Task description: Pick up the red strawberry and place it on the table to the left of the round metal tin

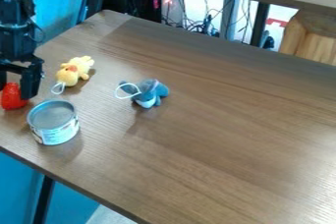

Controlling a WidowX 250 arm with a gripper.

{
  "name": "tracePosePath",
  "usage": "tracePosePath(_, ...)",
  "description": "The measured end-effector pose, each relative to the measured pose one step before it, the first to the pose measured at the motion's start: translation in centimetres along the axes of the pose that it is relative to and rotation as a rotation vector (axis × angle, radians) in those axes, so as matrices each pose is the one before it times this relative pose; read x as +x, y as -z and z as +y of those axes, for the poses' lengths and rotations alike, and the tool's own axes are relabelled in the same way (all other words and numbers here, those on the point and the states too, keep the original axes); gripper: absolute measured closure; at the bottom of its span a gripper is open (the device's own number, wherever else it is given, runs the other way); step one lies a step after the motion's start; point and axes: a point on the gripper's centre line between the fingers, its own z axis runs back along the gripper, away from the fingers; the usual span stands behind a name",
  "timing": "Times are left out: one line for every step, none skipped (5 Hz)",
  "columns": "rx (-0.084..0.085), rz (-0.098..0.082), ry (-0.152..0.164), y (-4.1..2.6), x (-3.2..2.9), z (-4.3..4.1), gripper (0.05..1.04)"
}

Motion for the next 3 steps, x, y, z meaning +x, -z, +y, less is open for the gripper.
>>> tracePosePath(0.0407,-0.1106,0.0301,-3.579,-0.132,-0.716,0.079)
tracePosePath(0.0027,-0.0417,0.0915,-1.997,1.241,-2.815,0.079)
tracePosePath(-0.0491,-0.0537,0.0481,-2.378,2.634,-1.362,0.079)
